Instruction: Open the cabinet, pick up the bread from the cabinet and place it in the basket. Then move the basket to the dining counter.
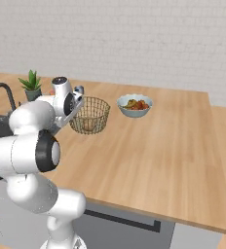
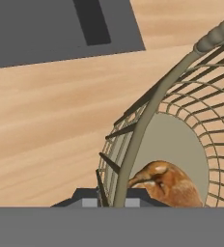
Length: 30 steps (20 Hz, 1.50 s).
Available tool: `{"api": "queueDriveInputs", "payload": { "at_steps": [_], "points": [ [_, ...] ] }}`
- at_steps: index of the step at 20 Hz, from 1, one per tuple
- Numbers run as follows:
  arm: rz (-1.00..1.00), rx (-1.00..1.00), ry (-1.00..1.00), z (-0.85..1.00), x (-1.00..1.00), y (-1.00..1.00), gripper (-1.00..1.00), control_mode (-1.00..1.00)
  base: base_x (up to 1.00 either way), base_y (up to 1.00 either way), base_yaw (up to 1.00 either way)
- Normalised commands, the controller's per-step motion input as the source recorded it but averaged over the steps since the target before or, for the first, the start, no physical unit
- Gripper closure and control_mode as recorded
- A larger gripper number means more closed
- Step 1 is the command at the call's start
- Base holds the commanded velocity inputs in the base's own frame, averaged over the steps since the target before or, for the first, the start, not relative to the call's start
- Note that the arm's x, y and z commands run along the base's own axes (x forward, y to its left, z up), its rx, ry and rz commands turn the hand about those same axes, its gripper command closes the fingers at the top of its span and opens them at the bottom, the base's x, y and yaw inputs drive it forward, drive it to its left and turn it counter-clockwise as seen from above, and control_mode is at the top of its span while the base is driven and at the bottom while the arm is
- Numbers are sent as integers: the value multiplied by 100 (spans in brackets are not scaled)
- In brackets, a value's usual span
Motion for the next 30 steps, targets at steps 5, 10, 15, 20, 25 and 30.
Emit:
{"api": "queueDriveInputs", "payload": {
  "at_steps": [5,10,15,20,25,30],
  "points": [
    [0,0,0,-47,64,0,100,-100,0,0,0],
    [3,0,0,-49,48,0,100,-100,0,0,0],
    [4,0,1,-54,52,-10,100,-100,0,0,0],
    [1,0,1,-56,49,-11,100,-100,0,0,0],
    [0,0,4,-60,48,-3,100,-100,0,0,0],
    [0,0,4,-58,6,-16,100,-100,0,0,0]
  ]
}}
